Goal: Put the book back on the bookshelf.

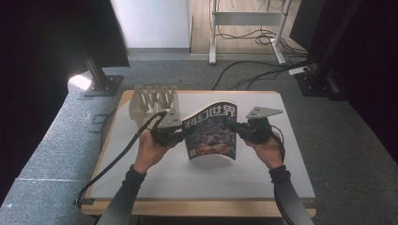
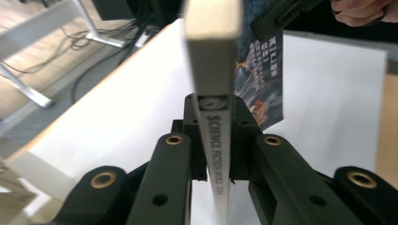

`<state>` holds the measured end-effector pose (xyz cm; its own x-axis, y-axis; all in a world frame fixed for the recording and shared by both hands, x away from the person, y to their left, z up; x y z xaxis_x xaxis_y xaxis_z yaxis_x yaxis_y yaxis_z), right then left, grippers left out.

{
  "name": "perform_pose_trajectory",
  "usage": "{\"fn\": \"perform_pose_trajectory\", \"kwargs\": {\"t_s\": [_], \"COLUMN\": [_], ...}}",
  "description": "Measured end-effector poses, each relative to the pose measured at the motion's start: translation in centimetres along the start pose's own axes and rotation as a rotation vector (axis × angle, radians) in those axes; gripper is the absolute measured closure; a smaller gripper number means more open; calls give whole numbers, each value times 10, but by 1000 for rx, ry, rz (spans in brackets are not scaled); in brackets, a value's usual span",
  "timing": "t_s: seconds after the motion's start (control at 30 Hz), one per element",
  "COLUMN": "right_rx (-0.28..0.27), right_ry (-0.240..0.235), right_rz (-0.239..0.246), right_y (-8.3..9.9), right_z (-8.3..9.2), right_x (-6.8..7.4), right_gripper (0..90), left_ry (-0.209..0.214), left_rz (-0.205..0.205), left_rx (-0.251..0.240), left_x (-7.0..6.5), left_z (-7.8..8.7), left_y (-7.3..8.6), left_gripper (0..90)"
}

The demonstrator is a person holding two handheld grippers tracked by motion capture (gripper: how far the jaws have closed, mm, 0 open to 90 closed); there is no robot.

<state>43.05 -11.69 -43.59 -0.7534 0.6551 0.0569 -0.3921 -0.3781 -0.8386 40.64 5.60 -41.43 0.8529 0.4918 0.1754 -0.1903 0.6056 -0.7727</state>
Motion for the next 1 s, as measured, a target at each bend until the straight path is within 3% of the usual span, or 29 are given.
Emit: {"fn": "perform_pose_trajectory", "kwargs": {"t_s": [0.07, 0.2, 0.27, 0.37, 0.43, 0.47, 0.57, 0.67, 0.8, 1.0], "right_rx": [7, -7, -5, -7, -10, -6, -3, -12, 7, 35], "right_ry": [2, 9, -1, 1, 0, 6, 2, 6, 61, 98], "right_rz": [0, -23, -22, -16, -13, -7, -5, -4, 9, -16], "right_y": [4, 12, 15, 14, 14, 15, 16, 18, 26, 46], "right_z": [-3, -6, -4, -4, -5, -4, -3, -1, 0, 3], "right_x": [0, -6, -6, -5, -4, -5, -5, -5, -11, -21], "right_gripper": [811, 809, 807, 807, 805, 800, 791, 766, 701, 545], "left_ry": [-13, 39, 40, 46, 34, 32, 58, 69, 87, 118], "left_rz": [-21, 6, 11, 26, 32, 37, 48, 37, 35, 70], "left_rx": [8, -16, 5, 23, 27, 28, 32, 46, 47, 52], "left_x": [-2, -4, -2, 0, 3, 4, 6, 7, 6, 8], "left_z": [-5, -10, -18, -31, -35, -35, -35, -34, -32, -24], "left_y": [4, 3, 5, 9, 10, 10, 9, 8, 9, 8], "left_gripper": [813, 801, 698, 650, 683, 784, 818, 823, 825, 827]}}
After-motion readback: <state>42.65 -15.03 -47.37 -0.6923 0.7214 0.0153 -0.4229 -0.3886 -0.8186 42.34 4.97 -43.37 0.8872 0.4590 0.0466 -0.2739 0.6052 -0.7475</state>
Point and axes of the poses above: each handheld gripper's, and its own axes: z roughly backward along the jaws, y roughly out of its underside, x roughly to its left, the point moved 10 cm from there along -z, roughly forward along the jaws, and after that the axes turned 5 degrees about x, right-handed, at the moved point
